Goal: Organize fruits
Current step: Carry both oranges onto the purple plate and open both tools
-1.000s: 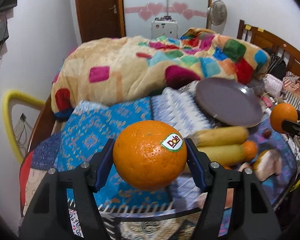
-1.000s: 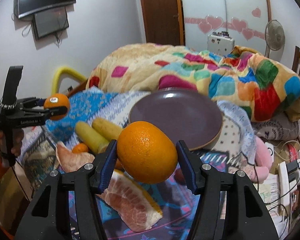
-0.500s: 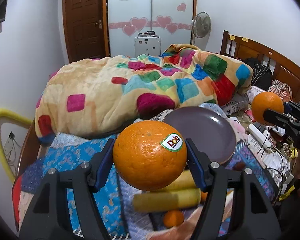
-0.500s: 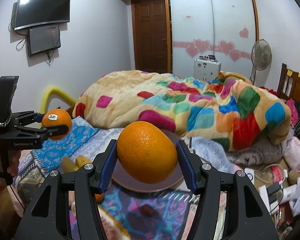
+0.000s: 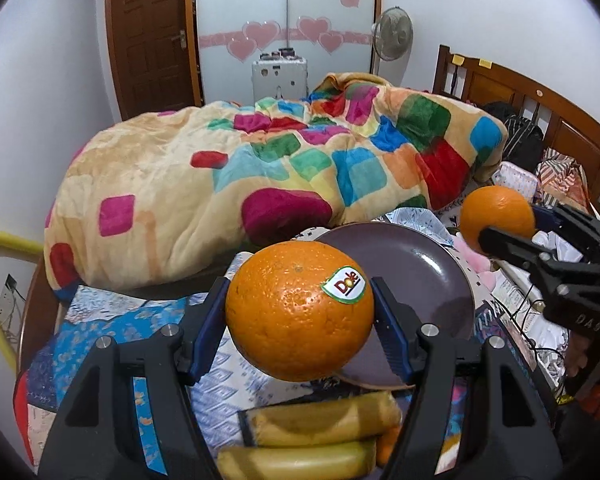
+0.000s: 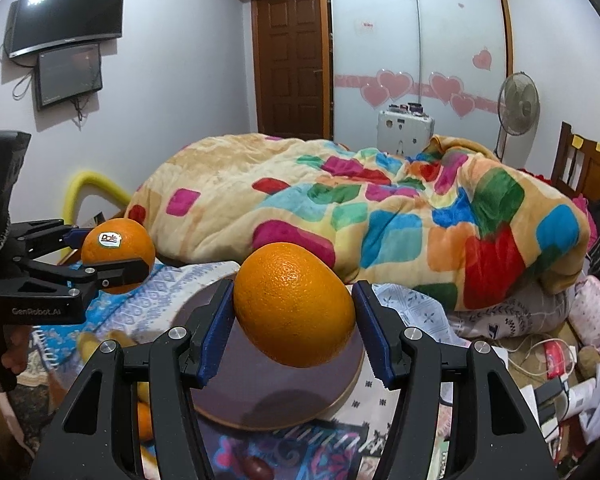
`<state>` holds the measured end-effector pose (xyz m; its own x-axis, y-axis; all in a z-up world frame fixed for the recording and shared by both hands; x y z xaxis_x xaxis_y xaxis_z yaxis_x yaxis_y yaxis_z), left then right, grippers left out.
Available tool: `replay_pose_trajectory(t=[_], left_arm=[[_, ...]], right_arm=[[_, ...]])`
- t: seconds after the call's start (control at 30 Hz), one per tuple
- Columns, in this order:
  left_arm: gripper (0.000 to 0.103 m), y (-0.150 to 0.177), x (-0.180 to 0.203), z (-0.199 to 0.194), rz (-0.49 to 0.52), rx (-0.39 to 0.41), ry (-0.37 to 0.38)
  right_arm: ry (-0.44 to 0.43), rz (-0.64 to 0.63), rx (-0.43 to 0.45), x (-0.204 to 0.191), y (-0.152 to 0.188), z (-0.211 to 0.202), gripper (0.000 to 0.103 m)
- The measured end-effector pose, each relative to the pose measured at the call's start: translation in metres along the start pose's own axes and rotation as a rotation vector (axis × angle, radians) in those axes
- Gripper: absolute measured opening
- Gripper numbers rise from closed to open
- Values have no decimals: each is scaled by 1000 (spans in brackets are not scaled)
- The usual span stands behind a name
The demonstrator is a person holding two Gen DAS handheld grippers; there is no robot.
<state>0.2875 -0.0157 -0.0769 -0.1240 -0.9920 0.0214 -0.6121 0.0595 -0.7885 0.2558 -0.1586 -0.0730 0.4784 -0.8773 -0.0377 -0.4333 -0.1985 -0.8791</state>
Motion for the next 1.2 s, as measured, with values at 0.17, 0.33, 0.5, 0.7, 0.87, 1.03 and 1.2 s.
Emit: replay_pose_trajectory(t=[0.17,0.33,0.5,0.7,0.87,1.03,1.2], left_arm=[[68,-3,7,29,11,-62,4],[68,-2,12,58,17,-137,21],[68,-4,17,76,35,-200,45],[68,-2,16,90,32,-242,38],[68,2,21,99,58,-272,46],[68,9,27,106,73,-304,60],[69,11,23,108,47,-306,72]], right_arm=[[6,9,-63,9,10,28,56],[-15,51,-129,18,19,50,56],[-18,67,-177,21,28,63,56],[-12,55,-201,22,33,69,56],[-13,39,-202,20,32,71,56],[-19,33,-202,20,32,71,58],[-19,22,-201,18,33,68,59]])
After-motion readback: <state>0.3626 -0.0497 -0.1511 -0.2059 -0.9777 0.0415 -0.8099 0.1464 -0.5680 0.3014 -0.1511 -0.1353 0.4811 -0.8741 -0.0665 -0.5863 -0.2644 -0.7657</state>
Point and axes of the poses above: each gripper's, at about its wrist camera, not at the fingertips, and z roughly the way its jaws point, x to its right, y to its underside, the point moved 3 cm from there along z, roughly the way its jaws point, and after that the axes turned 5 degrees about x, right-handed, at the moved point
